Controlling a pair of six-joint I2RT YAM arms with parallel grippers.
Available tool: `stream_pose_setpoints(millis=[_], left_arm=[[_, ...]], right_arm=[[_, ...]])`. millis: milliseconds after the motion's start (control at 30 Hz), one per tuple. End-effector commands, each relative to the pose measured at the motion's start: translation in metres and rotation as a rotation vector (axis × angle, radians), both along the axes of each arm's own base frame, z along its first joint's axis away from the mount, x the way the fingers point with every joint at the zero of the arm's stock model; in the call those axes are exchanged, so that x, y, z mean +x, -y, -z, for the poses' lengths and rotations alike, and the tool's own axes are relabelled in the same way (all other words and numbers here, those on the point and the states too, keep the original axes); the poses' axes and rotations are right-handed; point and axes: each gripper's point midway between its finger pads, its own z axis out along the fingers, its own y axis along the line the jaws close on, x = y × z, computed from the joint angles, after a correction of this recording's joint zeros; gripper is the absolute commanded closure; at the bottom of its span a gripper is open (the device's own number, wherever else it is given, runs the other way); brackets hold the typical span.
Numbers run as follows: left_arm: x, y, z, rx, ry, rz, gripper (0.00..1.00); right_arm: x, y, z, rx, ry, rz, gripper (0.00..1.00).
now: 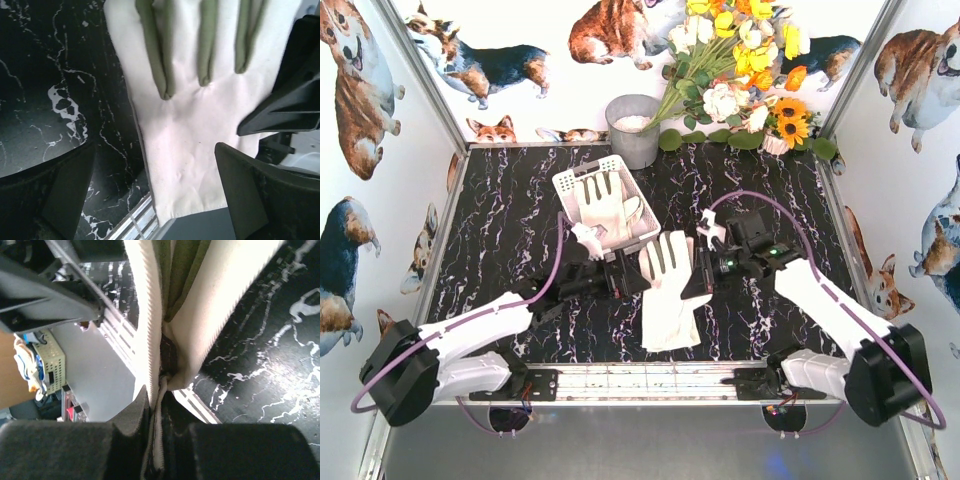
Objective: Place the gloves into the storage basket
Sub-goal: Pick up the glove from the center of the board.
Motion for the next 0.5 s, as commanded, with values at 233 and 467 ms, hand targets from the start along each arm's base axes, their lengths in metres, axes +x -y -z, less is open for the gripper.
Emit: stream_pose_setpoints(millis=[233, 467], left_arm=[[-0.021, 0.023, -0.088, -0.369, 0.179, 0.205, 0.0], [-0.045, 0.026, -0.12, -0.514, 0.236, 0.333, 0.04]], right_arm=[[-0.017, -0.017, -0.119, 0.292, 0.283, -0.173, 1.0], [-0.019, -0.021, -0.141, 0.367, 0.344, -0.182, 1.0]])
